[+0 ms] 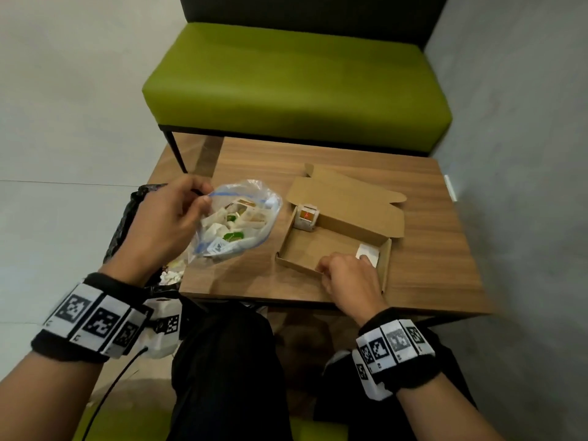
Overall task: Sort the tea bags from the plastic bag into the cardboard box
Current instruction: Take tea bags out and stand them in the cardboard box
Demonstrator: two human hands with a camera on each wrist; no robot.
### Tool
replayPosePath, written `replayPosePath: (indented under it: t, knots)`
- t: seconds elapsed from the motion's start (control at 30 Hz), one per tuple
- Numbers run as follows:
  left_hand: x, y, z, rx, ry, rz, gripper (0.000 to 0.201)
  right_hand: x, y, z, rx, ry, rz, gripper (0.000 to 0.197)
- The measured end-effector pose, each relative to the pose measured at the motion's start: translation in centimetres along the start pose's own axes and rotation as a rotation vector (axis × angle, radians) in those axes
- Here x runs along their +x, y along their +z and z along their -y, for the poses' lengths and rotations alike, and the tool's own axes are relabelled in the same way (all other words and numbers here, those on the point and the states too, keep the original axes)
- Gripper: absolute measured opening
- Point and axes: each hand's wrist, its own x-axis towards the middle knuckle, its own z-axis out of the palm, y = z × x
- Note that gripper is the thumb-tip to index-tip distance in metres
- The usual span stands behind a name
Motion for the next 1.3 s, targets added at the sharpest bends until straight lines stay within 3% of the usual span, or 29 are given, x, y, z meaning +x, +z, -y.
replayPosePath:
  t: [0.37,0.5,0.6,0.7,0.87,0.97,1.07,1.13,1.23,1.3]
  knots:
    - [-1.5,4.6,0.4,-0.042,-0.241,0.162,0.004,-1.6,-1.6,-2.9,-0.043,0.158,0.039,0.017]
    - [-2.0,4.9,0.6,0.022,-0.297,0.147,0.003,-1.9,-2.4,-3.8,0.079,0.181,0.07,0.02]
    - [-2.0,4.7,0.3,0.117,-0.277,0.1,0.014,-1.5,-3.6,-6.3,0.187,0.295,-0.025,0.018]
    - [-1.8,4.8,-0.1,0.122,-0.271,0.097,0.026,-0.5,-4.5,-8.9,0.054,0.369,-0.037,0.019]
    - [-1.9,6.1,-1.0,0.169,-0.15,0.091,0.042,1.3,-4.0,-9.5,-0.284,0.209,0.054,0.027]
    - [-2.2,6.6,-2.6,0.241,0.017,0.021,0.037,2.1,-3.5,-9.4,-0.401,0.14,0.058,0.029]
    - [-2.9,7.2,-5.2,0.304,0.187,-0.018,0.029,2.3,-3.0,-9.6,-0.462,0.102,0.049,0.017]
    - [-3.4,8.1,-7.0,0.292,0.282,0.071,0.025,2.4,-2.6,-9.7,-0.484,0.096,0.032,0.013]
    - [-4.2,10.4,-8.9,0.272,0.294,0.442,0.029,2.5,-2.6,-9.8,-0.485,0.095,0.04,0.014]
    - [-4.5,12.3,-9.2,0.329,0.294,0.618,0.039,2.6,-2.7,-9.8,-0.476,0.091,0.064,0.014]
